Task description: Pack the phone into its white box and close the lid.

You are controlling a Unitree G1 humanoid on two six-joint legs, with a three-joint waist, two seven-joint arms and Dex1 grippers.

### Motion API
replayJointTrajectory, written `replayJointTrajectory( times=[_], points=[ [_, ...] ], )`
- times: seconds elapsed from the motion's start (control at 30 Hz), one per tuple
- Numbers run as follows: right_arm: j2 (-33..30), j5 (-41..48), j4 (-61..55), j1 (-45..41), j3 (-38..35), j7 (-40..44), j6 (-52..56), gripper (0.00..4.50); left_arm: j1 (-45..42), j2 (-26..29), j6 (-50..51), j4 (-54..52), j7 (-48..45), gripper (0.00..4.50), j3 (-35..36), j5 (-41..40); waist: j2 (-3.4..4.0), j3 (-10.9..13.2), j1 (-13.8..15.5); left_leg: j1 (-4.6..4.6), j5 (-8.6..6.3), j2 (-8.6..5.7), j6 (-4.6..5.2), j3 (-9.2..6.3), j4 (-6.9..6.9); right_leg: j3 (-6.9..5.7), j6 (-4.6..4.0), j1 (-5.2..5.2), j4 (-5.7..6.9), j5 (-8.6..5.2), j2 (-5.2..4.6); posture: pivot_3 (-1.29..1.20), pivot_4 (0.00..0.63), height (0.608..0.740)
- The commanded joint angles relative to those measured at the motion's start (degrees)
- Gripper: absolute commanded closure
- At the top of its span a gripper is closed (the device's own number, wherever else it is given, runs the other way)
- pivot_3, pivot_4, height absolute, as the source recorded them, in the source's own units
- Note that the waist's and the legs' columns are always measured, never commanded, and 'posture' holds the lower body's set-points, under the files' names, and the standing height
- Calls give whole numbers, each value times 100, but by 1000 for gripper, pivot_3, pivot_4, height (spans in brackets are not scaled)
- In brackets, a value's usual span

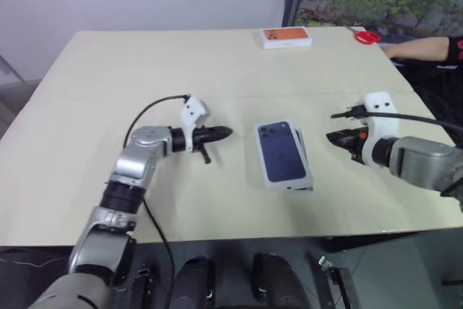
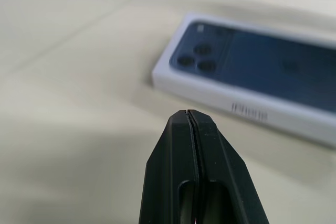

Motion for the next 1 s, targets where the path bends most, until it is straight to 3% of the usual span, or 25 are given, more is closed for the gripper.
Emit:
replayJointTrajectory(
  times=[0.03,0.43,1.0],
  points=[
    [-154,-619,-313,-2,164,457,57,4476,15,43,114,-328,-209,4500,-419,165,-1,1,53,0,0,0,0,0,1,0,-1,0,-1,0,-1,0,150,740],
    [132,-1557,-855,89,403,1333,397,4476,-221,-557,12,-266,65,4500,-1350,813,-4,3,93,-3,0,1,0,0,4,6,-6,-2,-4,-2,-13,0,150,740],
    [523,-1991,-1354,242,299,1840,886,4476,-320,-1204,-387,10,485,4500,-1279,960,-5,3,106,-4,0,0,0,-2,4,4,-3,-2,-4,-1,-12,0,150,740]
  ],
)
